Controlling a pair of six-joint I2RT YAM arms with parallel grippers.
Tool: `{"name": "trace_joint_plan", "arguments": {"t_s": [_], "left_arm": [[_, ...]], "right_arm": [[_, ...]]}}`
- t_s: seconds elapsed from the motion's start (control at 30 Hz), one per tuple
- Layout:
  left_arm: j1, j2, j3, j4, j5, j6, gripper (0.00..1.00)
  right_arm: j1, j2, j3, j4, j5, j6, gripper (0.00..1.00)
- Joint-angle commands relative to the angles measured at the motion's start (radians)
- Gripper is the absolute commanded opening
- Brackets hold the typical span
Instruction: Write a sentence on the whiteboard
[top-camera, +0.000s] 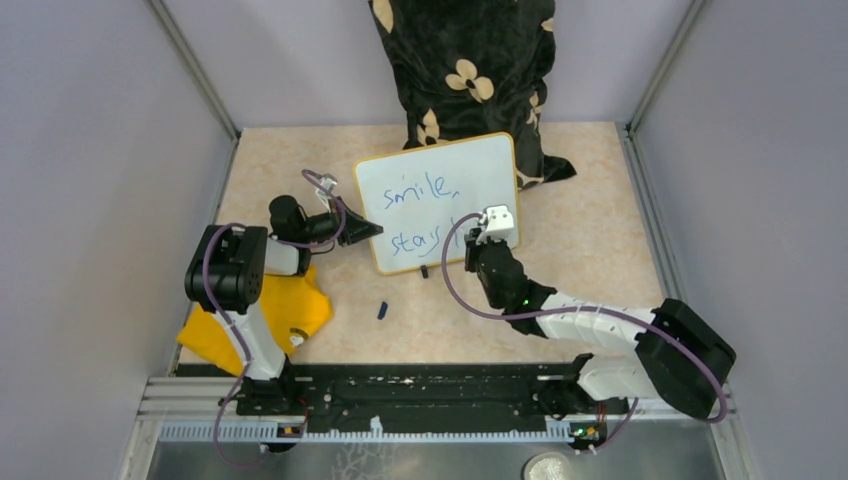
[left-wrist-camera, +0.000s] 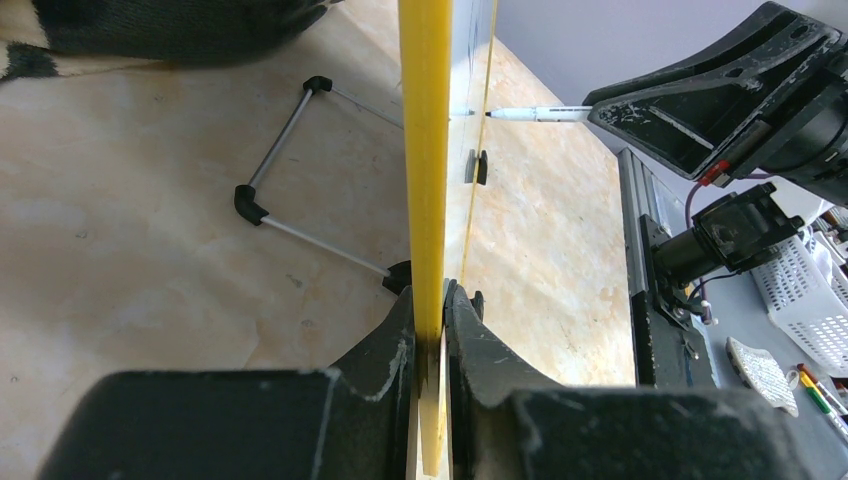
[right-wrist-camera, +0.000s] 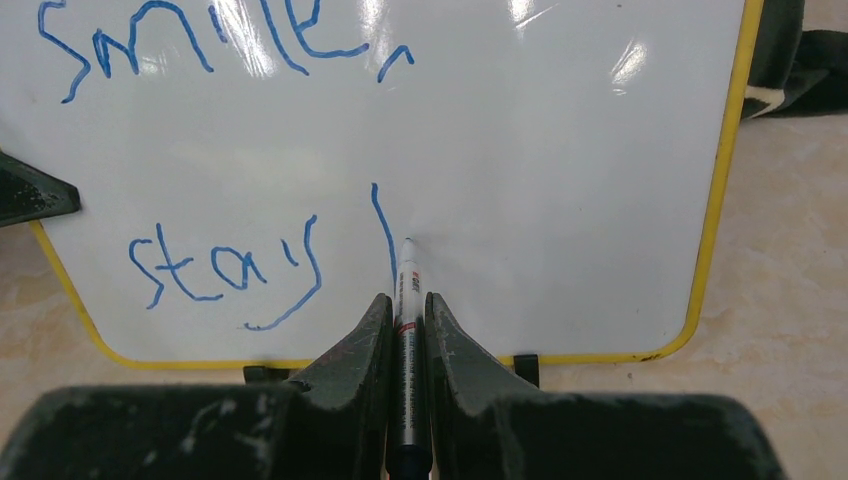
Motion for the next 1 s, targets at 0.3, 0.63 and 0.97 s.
{"name": "trace_joint_plan", "arguments": {"t_s": [0.3,0.63,0.97], "left_arm": [[-0.016,0.04,-0.003,-0.076,-0.048,0.071,0.0],[-0.016,0.039,-0.003,-0.077,-0.049,0.071,0.0],[-0.016,0.04,-0.002,-0.077,-0.049,0.07,0.0]], "right_arm": [[-0.013,0.059,0.063,0.029,-0.04,0.019,0.0],[-0.014,0.062,0.057,-0.01,-0.062,0.043,0.0],[-0.02,0.017,0.025,-0.067,0.011,0.05,0.0]]}}
